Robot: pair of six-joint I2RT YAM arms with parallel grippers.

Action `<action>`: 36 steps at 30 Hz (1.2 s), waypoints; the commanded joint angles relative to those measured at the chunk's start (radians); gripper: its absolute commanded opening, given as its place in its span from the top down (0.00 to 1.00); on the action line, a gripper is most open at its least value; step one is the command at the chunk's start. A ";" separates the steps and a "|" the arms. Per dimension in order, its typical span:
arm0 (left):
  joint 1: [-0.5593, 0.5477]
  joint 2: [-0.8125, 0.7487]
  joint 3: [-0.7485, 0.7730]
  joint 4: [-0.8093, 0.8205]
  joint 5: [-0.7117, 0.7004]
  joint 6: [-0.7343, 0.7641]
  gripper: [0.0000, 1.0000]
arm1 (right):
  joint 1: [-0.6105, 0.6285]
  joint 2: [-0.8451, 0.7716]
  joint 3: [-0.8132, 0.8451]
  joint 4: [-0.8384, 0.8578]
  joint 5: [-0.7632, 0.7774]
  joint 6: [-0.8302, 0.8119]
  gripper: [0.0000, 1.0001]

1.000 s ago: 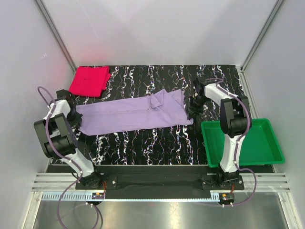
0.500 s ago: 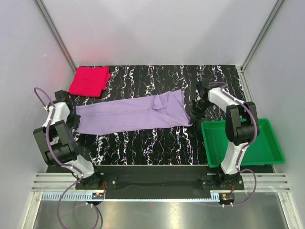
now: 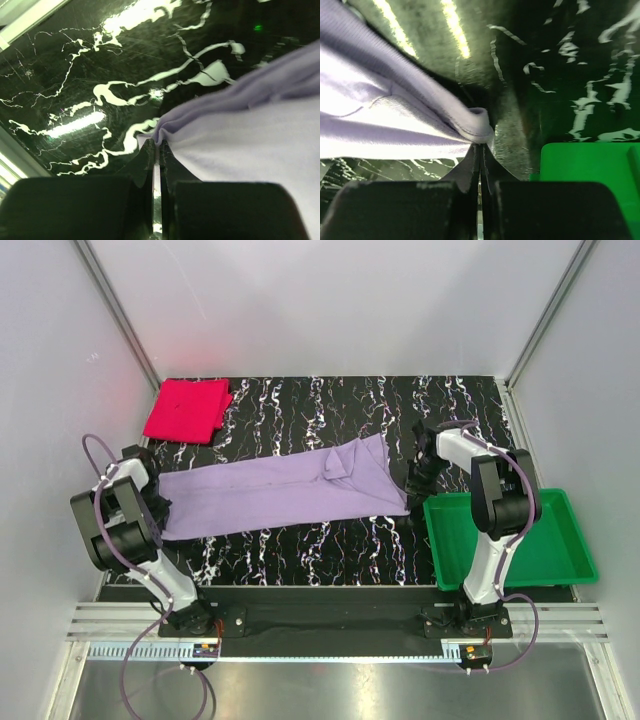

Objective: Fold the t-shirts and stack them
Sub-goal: Fold the tshirt

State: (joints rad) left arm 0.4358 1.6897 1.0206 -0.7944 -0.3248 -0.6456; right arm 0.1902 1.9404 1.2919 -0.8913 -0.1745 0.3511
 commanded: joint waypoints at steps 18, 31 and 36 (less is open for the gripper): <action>0.060 -0.105 -0.148 0.057 0.081 -0.087 0.76 | -0.025 -0.015 0.035 -0.035 0.052 -0.034 1.00; -0.051 -0.303 0.001 0.098 0.084 0.029 0.34 | -0.024 -0.090 0.202 -0.132 0.020 -0.020 0.42; -0.216 -0.245 0.067 0.217 0.237 0.126 0.37 | 0.009 -0.013 0.355 -0.090 -0.127 -0.049 0.33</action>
State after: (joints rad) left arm 0.2958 1.4246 1.0420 -0.6949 -0.2035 -0.6121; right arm 0.1768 1.9163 1.5440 -0.9989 -0.2012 0.3275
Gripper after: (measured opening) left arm 0.640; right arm 0.663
